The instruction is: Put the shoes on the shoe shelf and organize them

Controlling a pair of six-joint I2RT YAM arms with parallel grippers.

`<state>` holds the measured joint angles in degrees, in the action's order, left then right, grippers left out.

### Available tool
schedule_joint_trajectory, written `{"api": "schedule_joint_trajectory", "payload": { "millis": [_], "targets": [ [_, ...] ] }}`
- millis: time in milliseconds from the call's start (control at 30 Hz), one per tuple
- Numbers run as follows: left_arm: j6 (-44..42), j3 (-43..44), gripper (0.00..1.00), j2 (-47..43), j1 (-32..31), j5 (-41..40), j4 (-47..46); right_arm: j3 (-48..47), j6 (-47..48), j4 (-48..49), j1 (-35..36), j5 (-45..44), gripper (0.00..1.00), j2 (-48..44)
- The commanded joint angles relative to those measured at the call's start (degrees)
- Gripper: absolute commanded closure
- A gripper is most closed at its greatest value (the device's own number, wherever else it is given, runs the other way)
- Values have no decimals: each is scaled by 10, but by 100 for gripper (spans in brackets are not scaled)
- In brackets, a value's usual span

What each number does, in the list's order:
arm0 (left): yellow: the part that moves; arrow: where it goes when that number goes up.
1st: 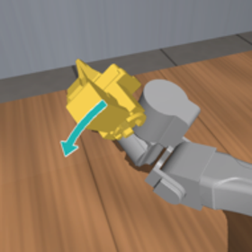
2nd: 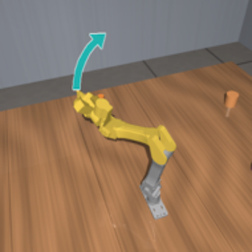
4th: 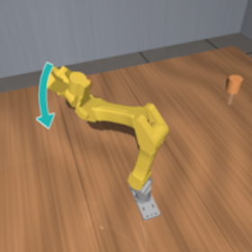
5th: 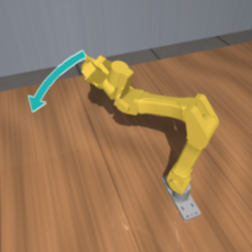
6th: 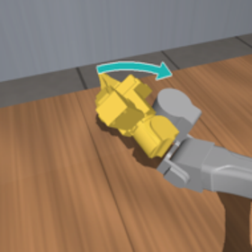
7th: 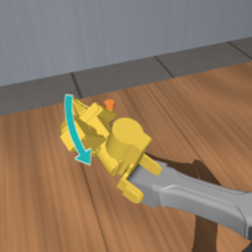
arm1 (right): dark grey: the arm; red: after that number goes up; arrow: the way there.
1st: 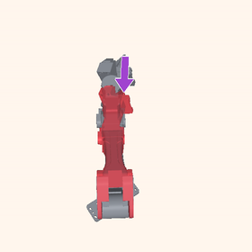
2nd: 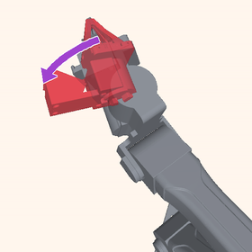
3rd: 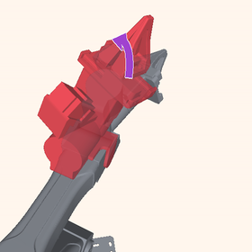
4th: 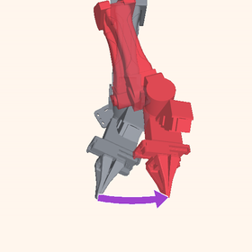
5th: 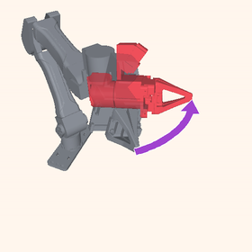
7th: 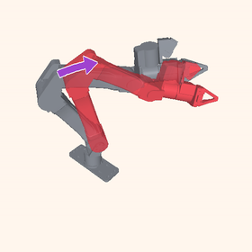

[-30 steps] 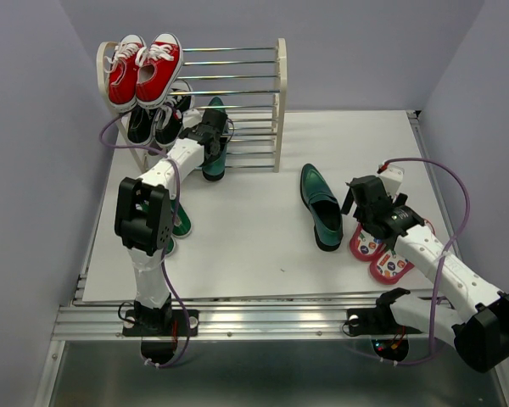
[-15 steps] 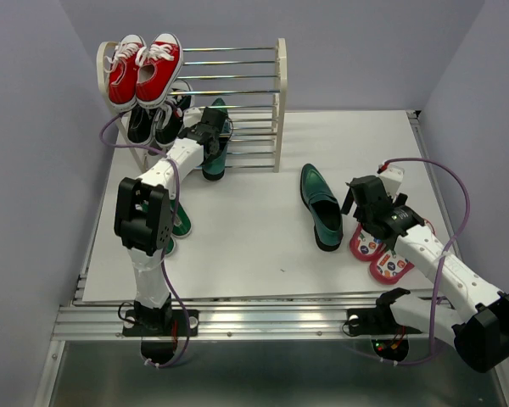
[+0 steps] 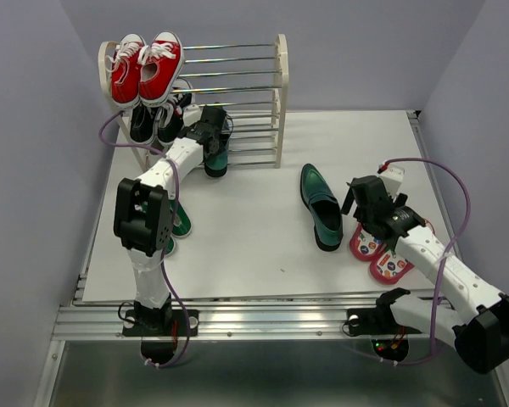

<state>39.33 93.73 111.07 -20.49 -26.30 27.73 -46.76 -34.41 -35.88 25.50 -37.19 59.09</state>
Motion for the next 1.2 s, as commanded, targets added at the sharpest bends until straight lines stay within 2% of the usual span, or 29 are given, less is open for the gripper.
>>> {"api": "schedule_joint_trajectory", "payload": {
  "millis": [0,167,500,833,1033,1167],
  "targets": [
    [-10,13,34,-43,0,16,-29,-1,8,19,-4,11,0,-17],
    [-25,-11,21,-70,-3,34,-46,-1,22,29,-4,36,0,-35],
    [-29,-114,18,-184,-23,58,-64,11,44,33,-4,118,0,-54],
    [-18,-313,11,-411,-34,77,-53,20,33,13,-4,225,0,-24],
    [4,-399,10,-522,-34,77,-18,13,-37,-34,-4,174,0,0],
    [-3,-421,9,-564,-35,99,-15,4,-81,-53,-4,155,0,27]
  ]
}}
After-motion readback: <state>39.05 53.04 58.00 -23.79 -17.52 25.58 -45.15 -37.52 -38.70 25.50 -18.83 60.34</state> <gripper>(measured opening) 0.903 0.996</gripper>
